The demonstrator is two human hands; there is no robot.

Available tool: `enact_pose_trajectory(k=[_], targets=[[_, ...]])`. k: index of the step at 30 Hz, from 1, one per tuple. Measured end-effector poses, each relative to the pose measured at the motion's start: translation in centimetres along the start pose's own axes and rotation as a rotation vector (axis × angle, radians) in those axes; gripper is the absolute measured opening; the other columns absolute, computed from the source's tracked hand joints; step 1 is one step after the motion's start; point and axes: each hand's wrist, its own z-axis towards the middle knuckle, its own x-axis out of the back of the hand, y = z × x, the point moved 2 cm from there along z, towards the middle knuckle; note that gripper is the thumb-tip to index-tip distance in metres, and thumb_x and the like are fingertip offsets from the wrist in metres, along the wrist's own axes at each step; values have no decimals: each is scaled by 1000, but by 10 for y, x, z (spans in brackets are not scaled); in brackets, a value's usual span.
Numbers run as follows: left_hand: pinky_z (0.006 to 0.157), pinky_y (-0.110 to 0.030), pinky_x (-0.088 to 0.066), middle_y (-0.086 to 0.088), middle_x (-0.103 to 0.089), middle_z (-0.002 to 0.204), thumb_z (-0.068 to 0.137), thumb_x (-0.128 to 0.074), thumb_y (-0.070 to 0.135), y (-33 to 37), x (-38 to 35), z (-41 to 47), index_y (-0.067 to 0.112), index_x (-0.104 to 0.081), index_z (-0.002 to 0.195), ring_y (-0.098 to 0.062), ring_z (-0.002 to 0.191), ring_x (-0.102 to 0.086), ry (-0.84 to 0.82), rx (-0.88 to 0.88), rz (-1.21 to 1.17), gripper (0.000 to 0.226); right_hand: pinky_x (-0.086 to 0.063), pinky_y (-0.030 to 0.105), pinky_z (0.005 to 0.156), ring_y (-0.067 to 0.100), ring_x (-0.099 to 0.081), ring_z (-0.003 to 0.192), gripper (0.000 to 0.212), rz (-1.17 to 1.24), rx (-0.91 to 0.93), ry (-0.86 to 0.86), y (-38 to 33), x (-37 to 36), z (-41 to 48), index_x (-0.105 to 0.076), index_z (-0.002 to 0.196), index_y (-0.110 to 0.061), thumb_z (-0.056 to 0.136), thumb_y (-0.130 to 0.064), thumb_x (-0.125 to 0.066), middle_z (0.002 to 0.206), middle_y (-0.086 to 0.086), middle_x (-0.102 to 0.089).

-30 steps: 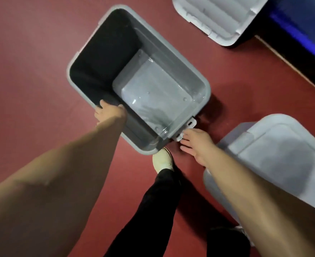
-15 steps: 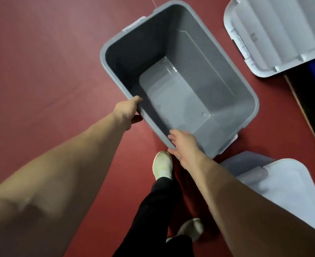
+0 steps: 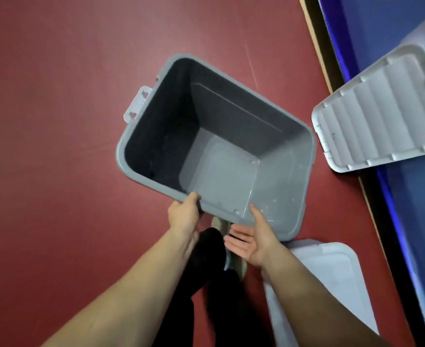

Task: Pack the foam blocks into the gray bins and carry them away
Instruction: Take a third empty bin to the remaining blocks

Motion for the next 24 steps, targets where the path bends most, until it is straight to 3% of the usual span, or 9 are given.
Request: enact_pose_trajectory(k=[5, 7, 10, 12, 14, 16, 19, 24], targets=[[66, -33, -51, -15, -65, 84, 67, -65, 1, 60, 129, -83, -4, -60, 100, -24, 72, -63, 91, -34, -275, 34, -56, 52, 85, 41, -67, 103, 71, -110, -110, -132, 86, -72, -96, -59, 112, 5, 83, -59, -68, 113, 25, -67], [63, -32, -51, -16, -66, 86, 67, -64, -4, 80, 167, -97, -9, -57, 110, -25, 70, -64, 106, -39, -364, 44, -57, 51, 87, 40, -66, 107, 55, -85, -65, -155, 113, -107, -117, -58, 113, 4, 90, -45, -66, 111, 26, -67], [58, -31, -55, -18, -66, 88, 75, -57, -15, 113, 230, -107, -8, -57, 112, -26, 70, -65, 111, -16, -511, 37, -58, 50, 84, 37, -64, 102, 29, 93, 66, -208, 156, -168, -138, -56, 117, 3, 97, -17, -57, 116, 23, -64], [60, -33, -59, -20, -68, 94, 79, -54, -15, 127, 273, -100, -8, -59, 111, -29, 77, -68, 114, 23, -620, 33, -52, 47, 96, 31, -65, 95, 28, 113, 119, -258, 178, -208, -144, -57, 124, -1, 97, -8, -50, 103, 18, -69], [71, -41, -60, -23, -70, 106, 79, -55, -12, 137, 319, -83, -8, -59, 116, -36, 91, -69, 132, 83, -721, 37, -47, 46, 103, 28, -66, 90, 19, 37, 154, -272, 200, -255, -144, -61, 110, -5, 96, -3, -48, 84, 13, -74], [64, -40, -61, -23, -69, 104, 81, -53, -11, 144, 361, -64, -8, -58, 117, -36, 88, -69, 155, 140, -825, 37, -56, 48, 92, 29, -71, 81, 15, -77, 187, -247, 224, -297, -137, -61, 103, -6, 94, -1, -50, 82, 13, -75], [56, -38, -61, -23, -66, 105, 87, -51, -9, 154, 436, -27, -4, -56, 121, -32, 80, -67, 190, 220, -968, 34, -62, 46, 64, 32, -73, 82, 30, -225, 204, -202, 272, -367, -121, -60, 118, -4, 89, -1, -55, 108, 19, -71], [50, -38, -58, -14, -67, 111, 93, -55, 3, 190, 597, 21, 4, -56, 132, -25, 78, -66, 398, 259, -1094, 39, -59, 36, 51, 26, -72, 57, 9, -485, 217, -239, 363, -496, -119, -59, 93, -4, 87, 3, -57, 70, 14, -72]])
